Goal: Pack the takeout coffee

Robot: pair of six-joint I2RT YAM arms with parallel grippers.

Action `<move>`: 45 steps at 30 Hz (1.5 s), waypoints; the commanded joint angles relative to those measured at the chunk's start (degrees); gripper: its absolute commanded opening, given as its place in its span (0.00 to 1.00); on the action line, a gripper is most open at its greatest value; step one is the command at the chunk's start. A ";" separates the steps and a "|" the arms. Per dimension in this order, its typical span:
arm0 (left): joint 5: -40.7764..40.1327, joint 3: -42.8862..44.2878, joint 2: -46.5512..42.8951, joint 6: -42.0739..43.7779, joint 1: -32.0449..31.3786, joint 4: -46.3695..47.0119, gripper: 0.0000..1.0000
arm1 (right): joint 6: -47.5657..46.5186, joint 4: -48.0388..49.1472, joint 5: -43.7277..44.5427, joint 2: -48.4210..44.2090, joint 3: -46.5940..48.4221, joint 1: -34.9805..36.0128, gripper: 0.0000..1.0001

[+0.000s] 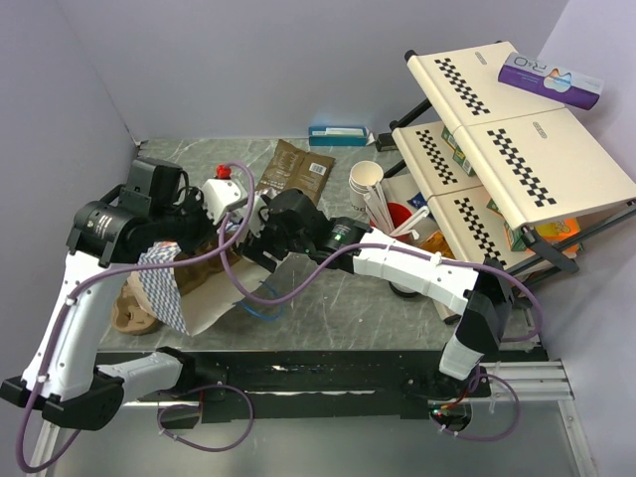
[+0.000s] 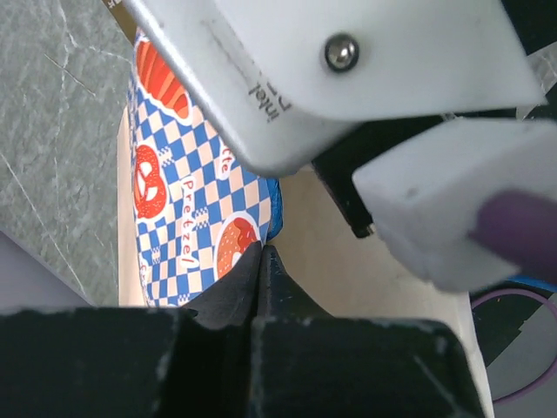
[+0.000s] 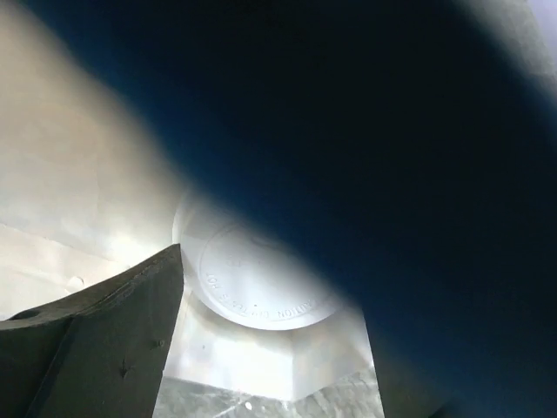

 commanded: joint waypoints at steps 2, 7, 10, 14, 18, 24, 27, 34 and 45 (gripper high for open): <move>1.43 0.25 1.50 3.18 -1.21 -2.39 0.01 | -1.78 3.31 -0.54 -5.00 -1.15 -0.64 0.00; 7.85 0.87 1.24 2.39 -1.21 2.00 0.01 | -6.36 3.40 -4.32 -8.33 -3.78 -0.55 0.00; 11.28 0.16 1.06 3.00 -1.21 4.64 0.01 | -9.61 2.96 -5.38 -10.44 -5.63 -0.55 0.00; 13.30 -0.19 1.76 3.88 -1.21 6.31 0.01 | -12.34 2.52 -6.61 -13.43 -8.79 -0.55 0.00; 14.09 1.47 2.73 3.80 -1.21 7.10 0.01 | -13.48 1.65 -5.74 -14.84 -9.85 -0.55 0.00; 17.08 0.69 2.29 4.23 -1.21 8.86 0.01 | -17.25 1.11 -7.48 -16.25 -10.64 -0.47 0.00; 18.40 -0.98 1.15 3.01 -1.21 10.43 0.01 | -23.66 0.23 -9.86 -17.30 -12.13 -0.55 0.00; 22.00 -5.20 -4.30 1.95 -1.21 16.25 0.01 | -38.79 1.47 -12.06 -18.10 -14.95 -0.64 0.00; 23.15 -11.27 -6.58 -0.60 -1.21 19.49 0.01 | -44.77 -13.29 -10.57 -10.72 -4.77 -0.46 0.00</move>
